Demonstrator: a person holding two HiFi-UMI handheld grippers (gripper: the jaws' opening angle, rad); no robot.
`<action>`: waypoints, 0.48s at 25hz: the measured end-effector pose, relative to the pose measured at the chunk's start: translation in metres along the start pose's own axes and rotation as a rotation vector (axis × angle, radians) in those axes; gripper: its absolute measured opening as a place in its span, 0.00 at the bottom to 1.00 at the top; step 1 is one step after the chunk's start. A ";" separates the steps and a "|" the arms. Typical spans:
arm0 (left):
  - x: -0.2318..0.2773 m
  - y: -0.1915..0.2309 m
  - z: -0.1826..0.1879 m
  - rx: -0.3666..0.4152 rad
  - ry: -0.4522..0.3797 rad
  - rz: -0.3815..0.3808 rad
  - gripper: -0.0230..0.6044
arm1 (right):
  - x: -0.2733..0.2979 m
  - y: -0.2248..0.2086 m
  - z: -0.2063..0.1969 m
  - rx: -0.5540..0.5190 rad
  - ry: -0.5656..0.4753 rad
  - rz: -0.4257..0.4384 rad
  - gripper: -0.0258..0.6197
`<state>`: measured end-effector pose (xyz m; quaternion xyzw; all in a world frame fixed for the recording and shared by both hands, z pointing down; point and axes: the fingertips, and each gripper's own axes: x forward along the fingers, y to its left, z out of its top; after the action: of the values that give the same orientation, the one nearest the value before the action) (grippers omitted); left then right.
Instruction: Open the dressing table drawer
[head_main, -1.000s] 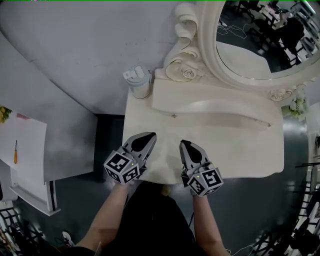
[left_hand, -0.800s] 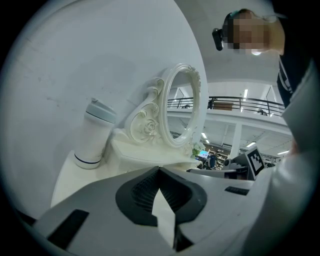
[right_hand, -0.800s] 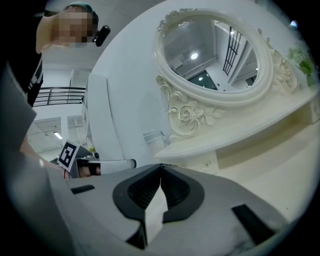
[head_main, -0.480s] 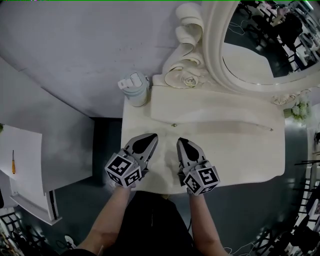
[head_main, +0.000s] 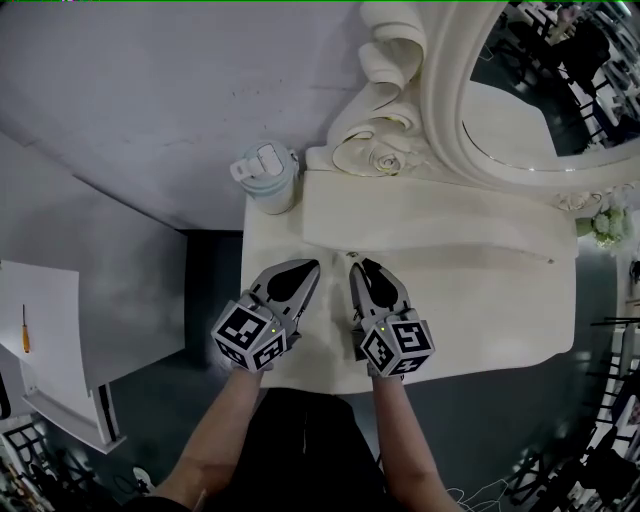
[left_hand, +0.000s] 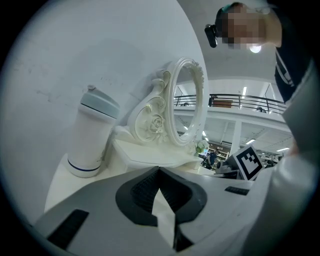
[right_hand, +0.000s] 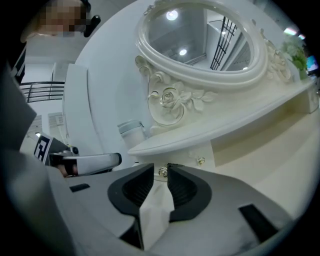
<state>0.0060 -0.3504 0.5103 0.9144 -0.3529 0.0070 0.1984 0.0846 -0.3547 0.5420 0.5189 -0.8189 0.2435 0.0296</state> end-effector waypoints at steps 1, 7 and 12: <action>0.001 0.002 0.001 -0.002 -0.003 0.001 0.05 | 0.003 -0.001 -0.002 0.002 0.007 -0.001 0.18; 0.004 0.008 0.009 -0.010 -0.019 0.002 0.05 | 0.019 -0.005 -0.002 -0.003 0.016 -0.021 0.20; 0.008 0.012 0.007 -0.003 -0.014 0.011 0.05 | 0.027 -0.005 -0.003 -0.017 0.039 -0.050 0.23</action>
<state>0.0031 -0.3659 0.5090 0.9120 -0.3595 0.0014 0.1973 0.0764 -0.3779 0.5543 0.5338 -0.8071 0.2458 0.0562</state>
